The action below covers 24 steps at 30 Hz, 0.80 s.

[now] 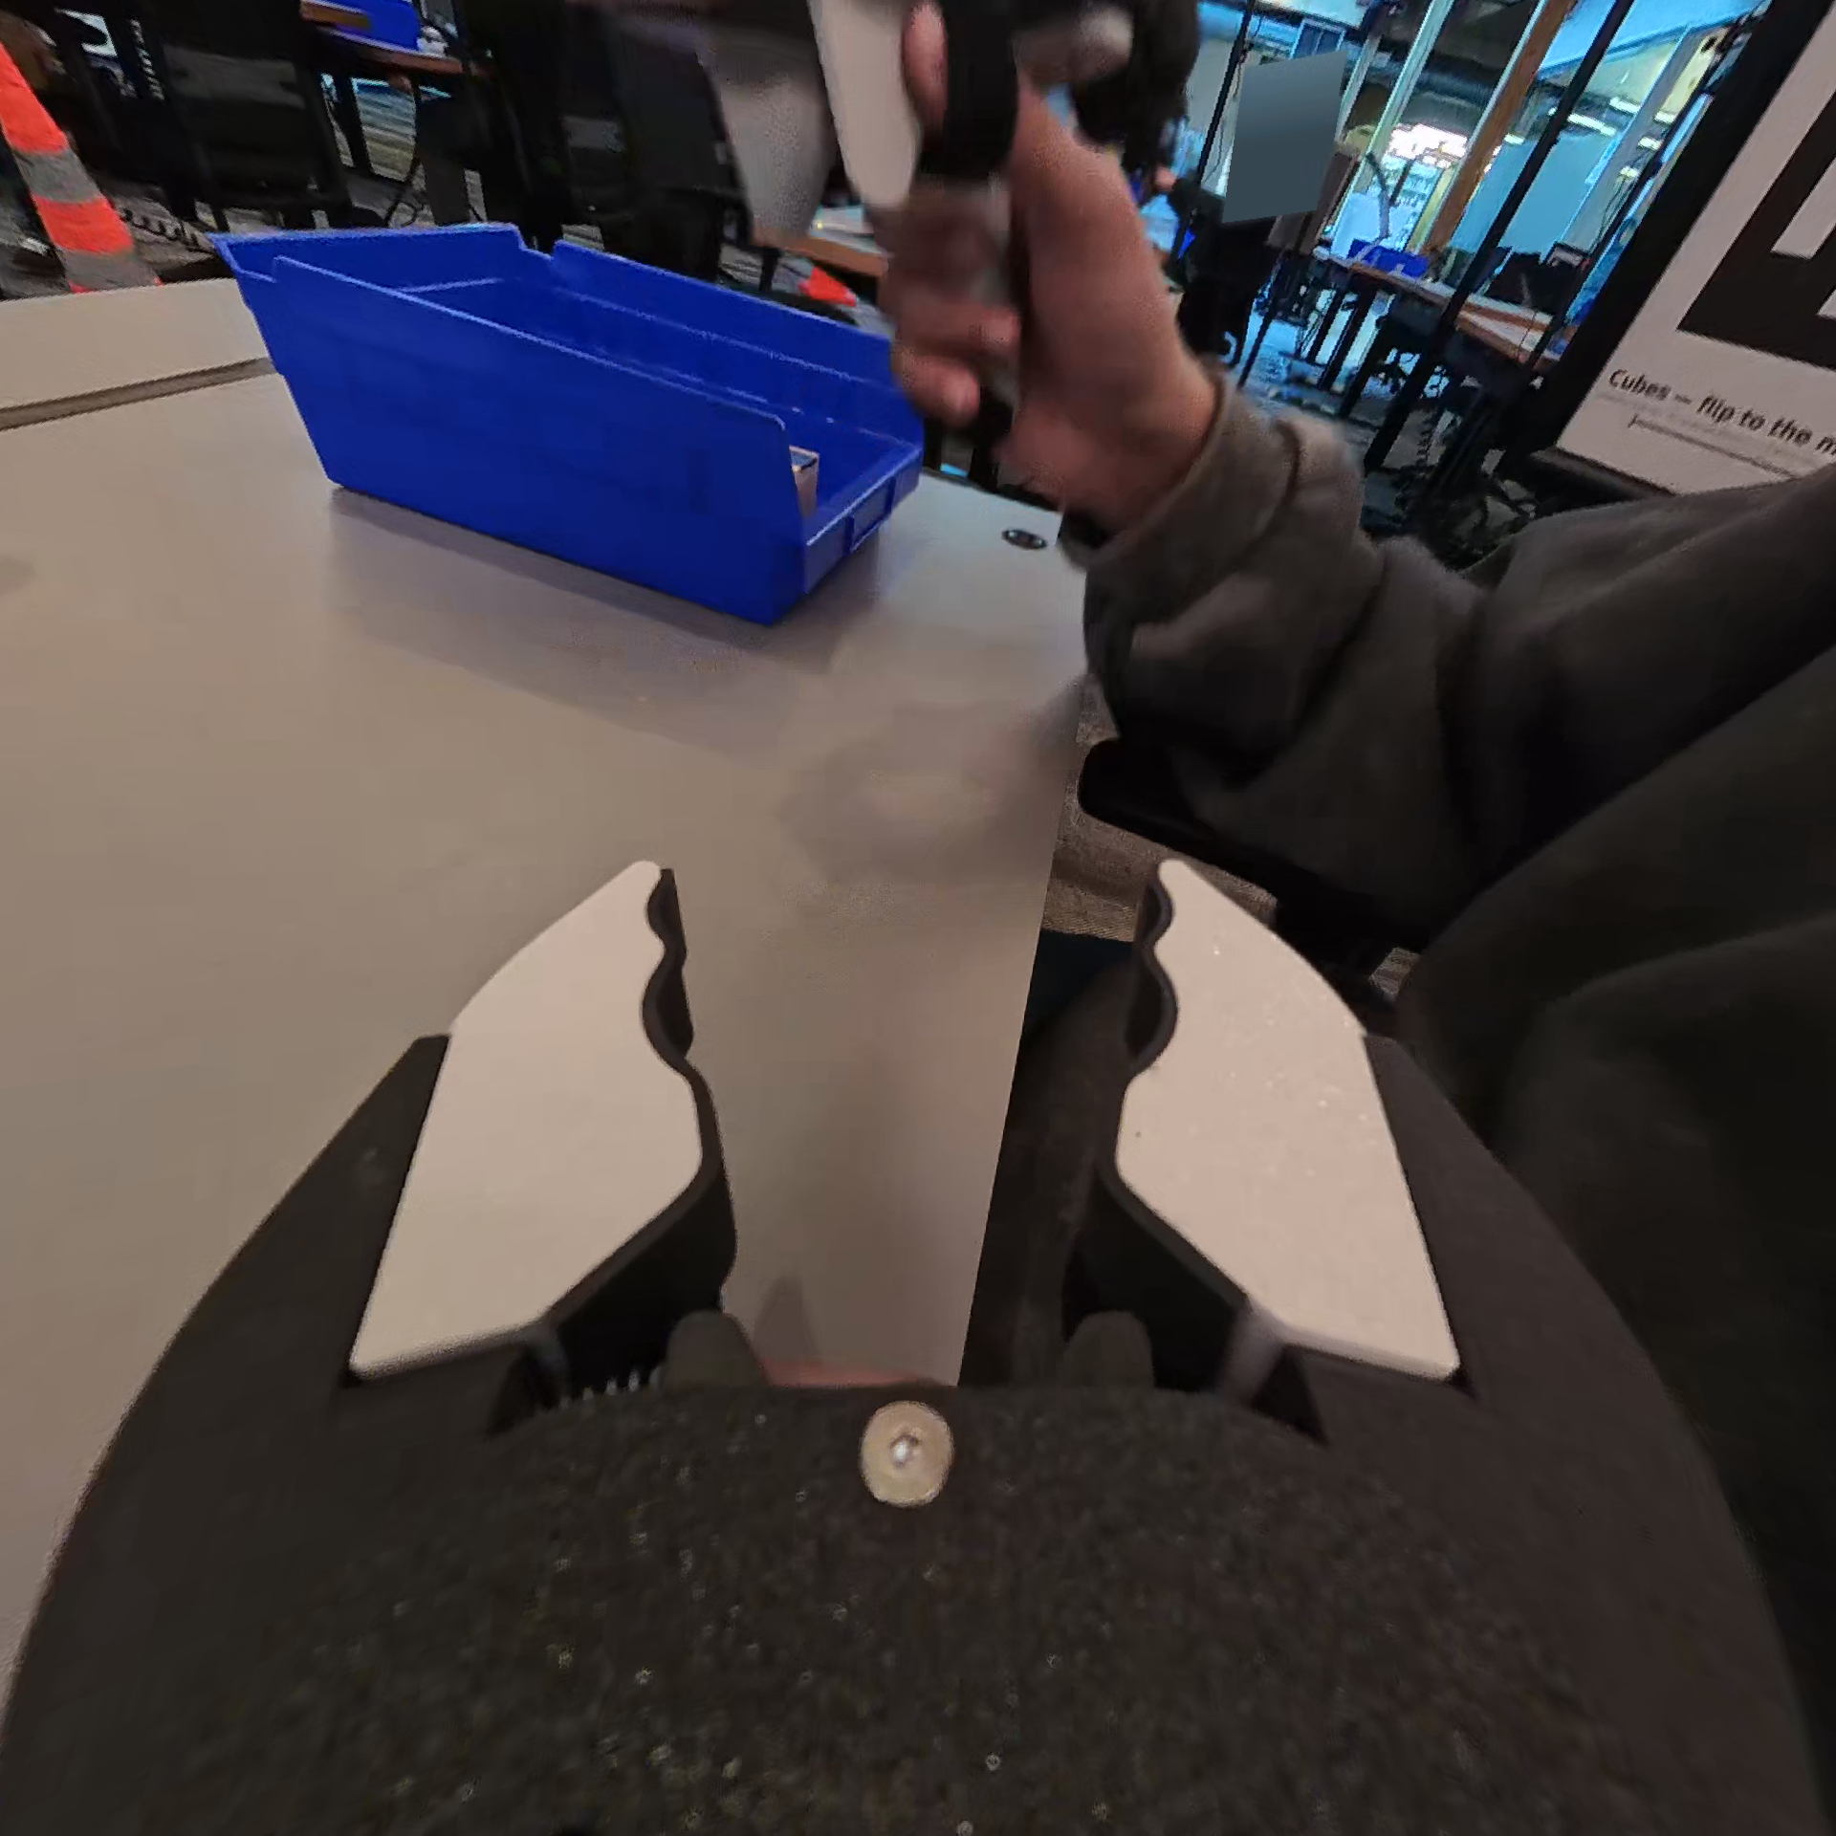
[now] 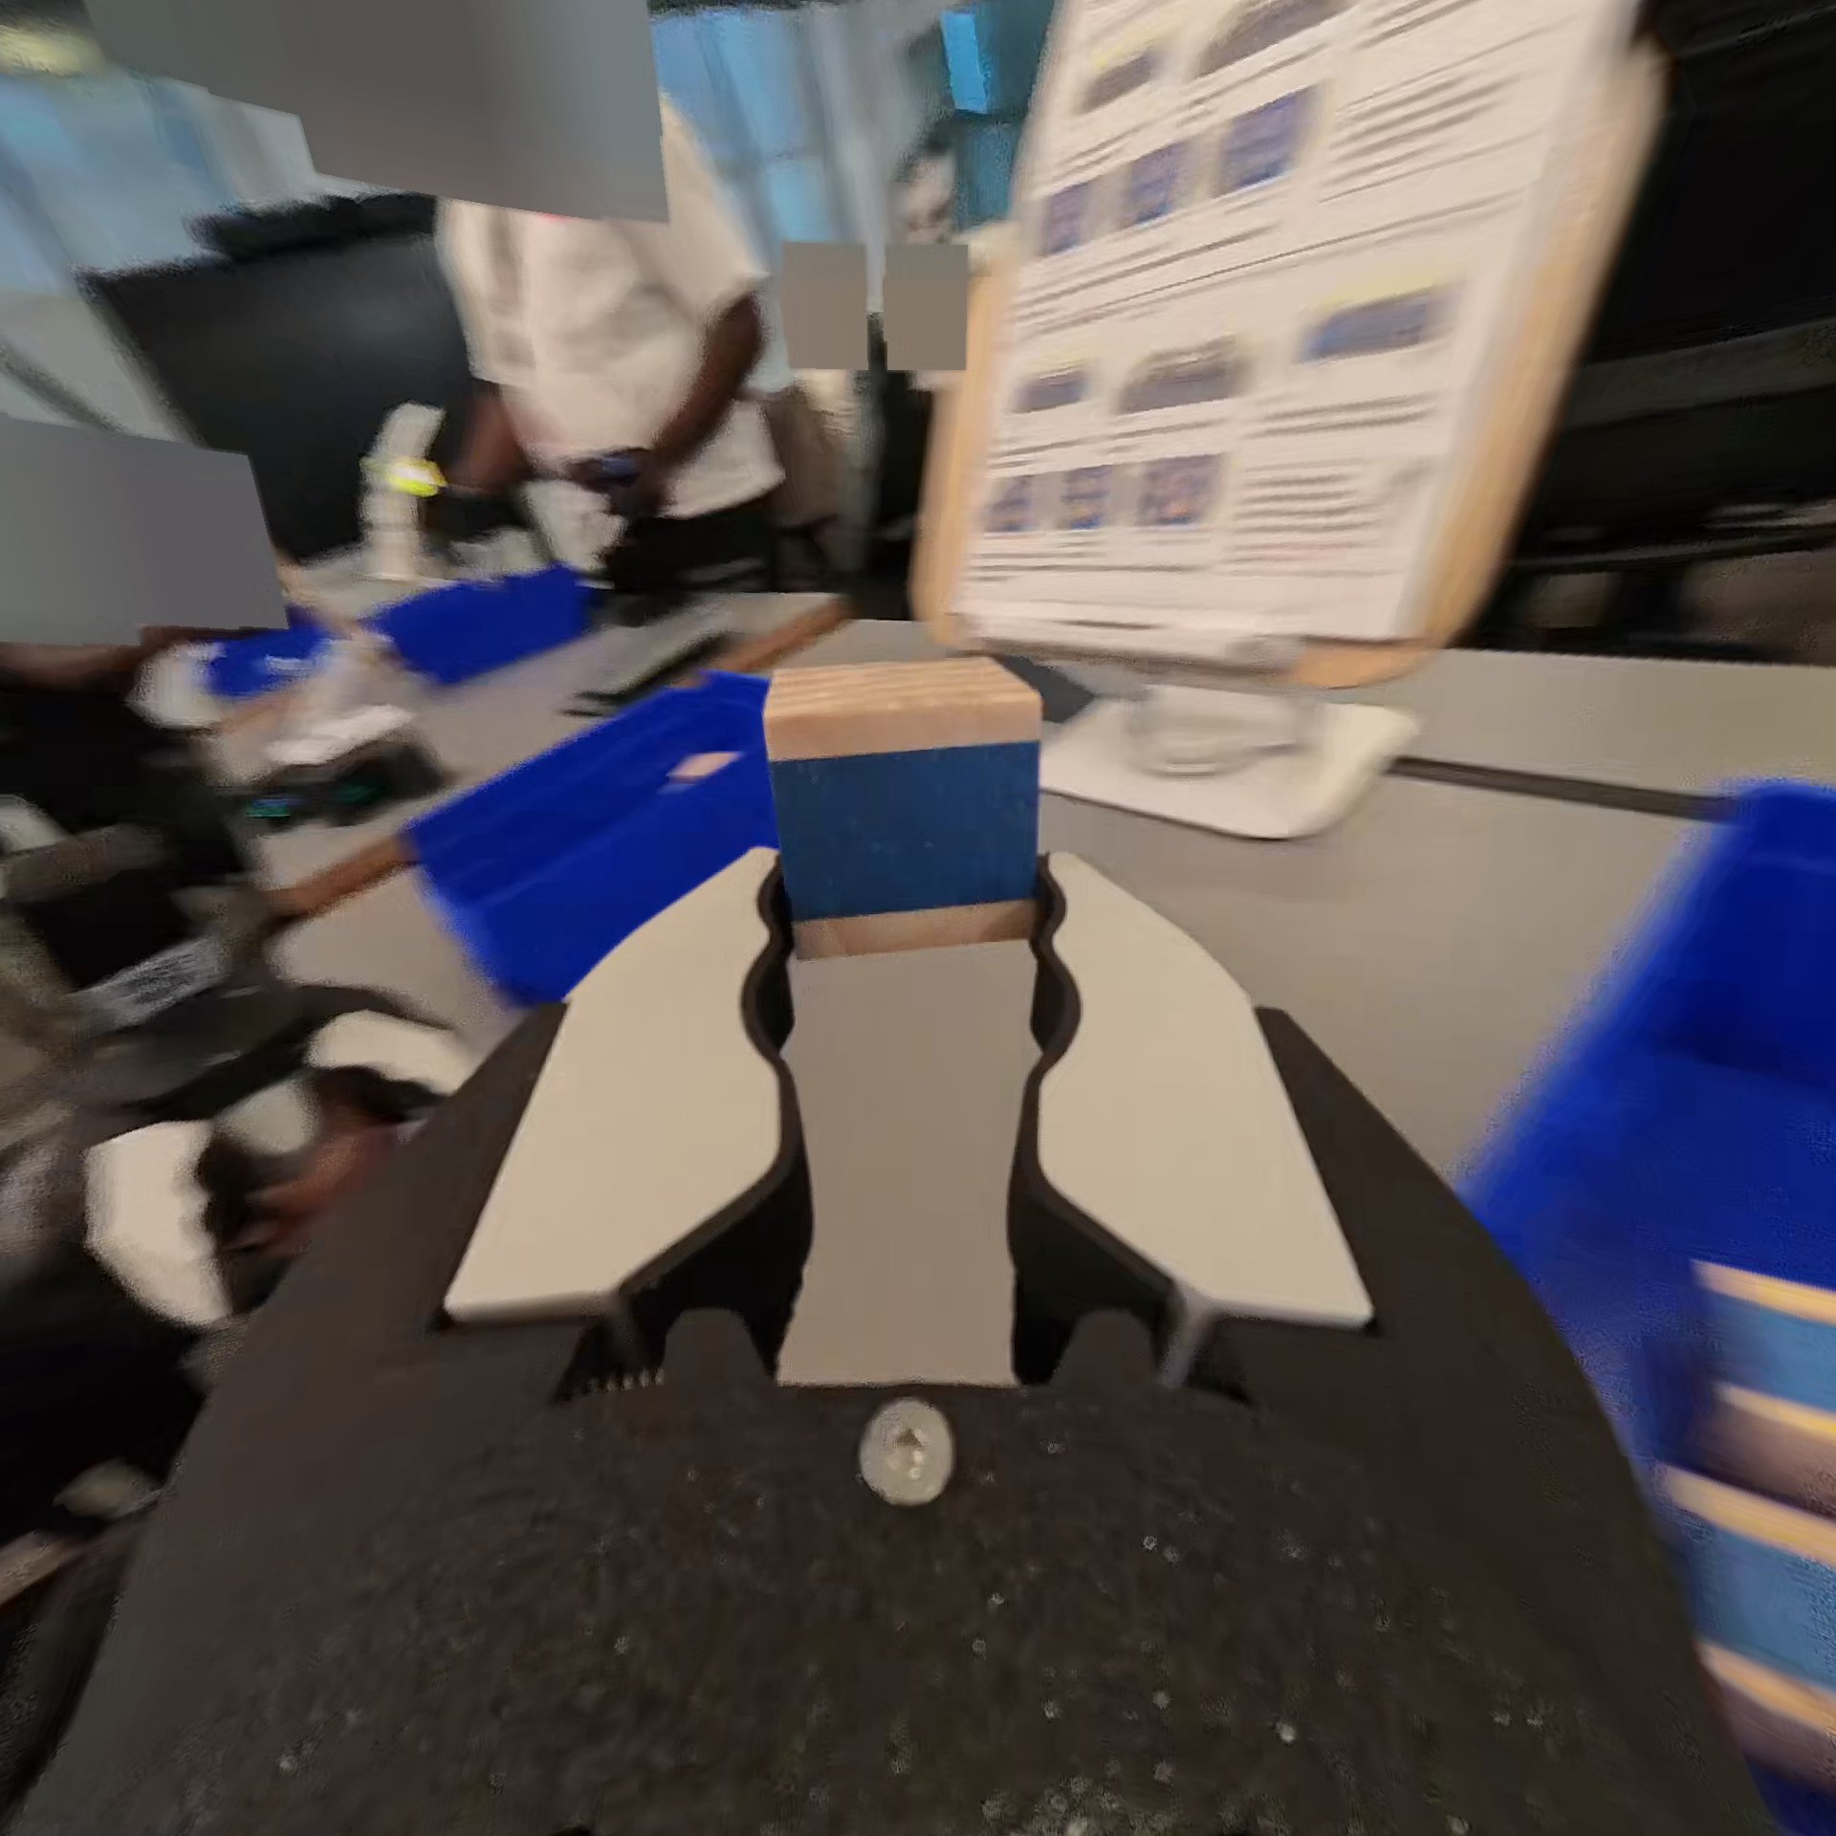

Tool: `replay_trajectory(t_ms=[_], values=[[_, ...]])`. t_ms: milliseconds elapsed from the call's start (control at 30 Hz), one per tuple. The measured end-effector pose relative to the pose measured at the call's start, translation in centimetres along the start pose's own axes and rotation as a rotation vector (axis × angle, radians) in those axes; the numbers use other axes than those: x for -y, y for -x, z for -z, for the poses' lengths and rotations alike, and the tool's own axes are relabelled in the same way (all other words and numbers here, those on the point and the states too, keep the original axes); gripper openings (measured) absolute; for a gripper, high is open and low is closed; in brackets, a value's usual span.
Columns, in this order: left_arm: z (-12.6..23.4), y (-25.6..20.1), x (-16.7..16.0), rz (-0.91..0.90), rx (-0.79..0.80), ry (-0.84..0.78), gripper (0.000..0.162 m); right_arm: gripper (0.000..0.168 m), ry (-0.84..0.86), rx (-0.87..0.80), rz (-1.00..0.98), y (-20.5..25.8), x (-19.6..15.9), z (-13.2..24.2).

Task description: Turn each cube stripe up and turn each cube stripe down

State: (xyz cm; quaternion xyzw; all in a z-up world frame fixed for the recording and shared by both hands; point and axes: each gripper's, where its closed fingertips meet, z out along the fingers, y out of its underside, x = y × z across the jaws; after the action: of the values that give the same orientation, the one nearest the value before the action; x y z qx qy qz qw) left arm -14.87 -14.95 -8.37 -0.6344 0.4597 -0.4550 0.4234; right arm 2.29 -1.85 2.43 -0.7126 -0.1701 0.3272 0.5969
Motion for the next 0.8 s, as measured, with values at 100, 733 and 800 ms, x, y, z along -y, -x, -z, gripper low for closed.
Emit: replay_trajectory(t_ms=[100,733,800], values=[[0.2,1.0,-0.7,-0.014,0.064,0.045,0.084,0.046,0.191,-0.363,0.048,-9.2,1.7,4.2],[-0.2,1.6,-2.2,0.028,0.06,0.128,0.077,0.046,1.196,-0.694,-0.153,-30.7,-12.2,-1.3],[-0.3,1.3,-2.5,0.003,0.059,0.149,0.078,0.046,1.22,-0.737,-0.18,-31.5,-12.6,-0.8]])
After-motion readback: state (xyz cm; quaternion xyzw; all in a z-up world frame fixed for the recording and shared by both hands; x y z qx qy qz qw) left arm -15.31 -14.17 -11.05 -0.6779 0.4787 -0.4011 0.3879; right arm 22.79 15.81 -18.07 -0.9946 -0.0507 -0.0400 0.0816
